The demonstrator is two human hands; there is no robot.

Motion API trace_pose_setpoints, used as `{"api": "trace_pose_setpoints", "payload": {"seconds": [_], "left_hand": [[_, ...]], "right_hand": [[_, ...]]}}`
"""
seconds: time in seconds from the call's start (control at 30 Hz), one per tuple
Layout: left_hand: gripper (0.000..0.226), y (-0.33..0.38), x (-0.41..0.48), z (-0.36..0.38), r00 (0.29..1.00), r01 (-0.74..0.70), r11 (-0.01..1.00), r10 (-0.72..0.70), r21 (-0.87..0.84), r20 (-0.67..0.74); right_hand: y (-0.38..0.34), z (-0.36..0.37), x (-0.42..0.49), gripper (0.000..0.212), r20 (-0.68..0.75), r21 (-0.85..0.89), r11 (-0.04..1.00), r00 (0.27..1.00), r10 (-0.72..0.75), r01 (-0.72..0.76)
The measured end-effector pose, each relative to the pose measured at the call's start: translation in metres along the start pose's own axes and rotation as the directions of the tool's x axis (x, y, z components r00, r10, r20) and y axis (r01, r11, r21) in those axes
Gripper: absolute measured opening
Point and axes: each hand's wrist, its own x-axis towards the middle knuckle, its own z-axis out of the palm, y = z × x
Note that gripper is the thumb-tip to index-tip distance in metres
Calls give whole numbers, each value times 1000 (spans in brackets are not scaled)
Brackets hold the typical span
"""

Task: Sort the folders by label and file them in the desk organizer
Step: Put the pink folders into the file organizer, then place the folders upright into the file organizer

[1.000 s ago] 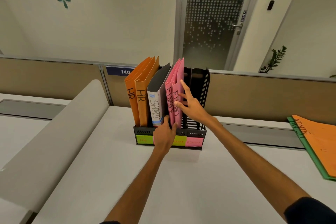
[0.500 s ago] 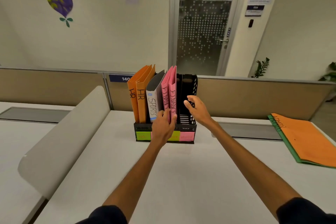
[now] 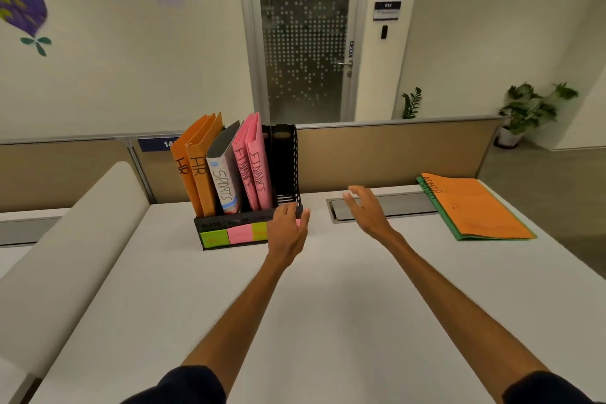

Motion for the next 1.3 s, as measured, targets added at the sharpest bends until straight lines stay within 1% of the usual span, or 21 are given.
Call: {"api": "trace_pose_setpoints", "payload": {"seconds": [0.17, 0.3, 0.57, 0.7, 0.83, 1.0, 1.3], "left_hand": [[54, 46, -12, 22, 999, 1, 1000, -1, 8, 54], [52, 90, -28, 45, 998, 2, 1000, -1, -12, 62], [57, 186, -66, 105, 985, 21, 1000, -21, 2, 171], [59, 222, -90, 138, 977, 20, 1000, -21, 6, 214], [59, 250, -113, 164, 969, 17, 1000, -19, 10, 246], [59, 275, -130, 187, 955, 2, 999, -13, 38, 296], [60, 311, -121, 241, 921, -44, 998, 24, 42, 389]], "right_hand": [[34, -52, -20, 42, -29, -22, 999, 999, 39, -40], [65, -95, -41, 43, -24, -52, 996, 997, 67, -68], [133, -188, -85, 46, -10, -67, 986, 988, 151, -152], [169, -225, -109, 45, -30, -73, 975, 977, 210, -211], [202, -255, -137, 47, -13, -100, 962, 968, 252, -252], [237, -286, -158, 48, -32, -72, 934, 937, 348, -349], [285, -310, -161, 47, -42, -65, 895, 897, 440, -442]]}}
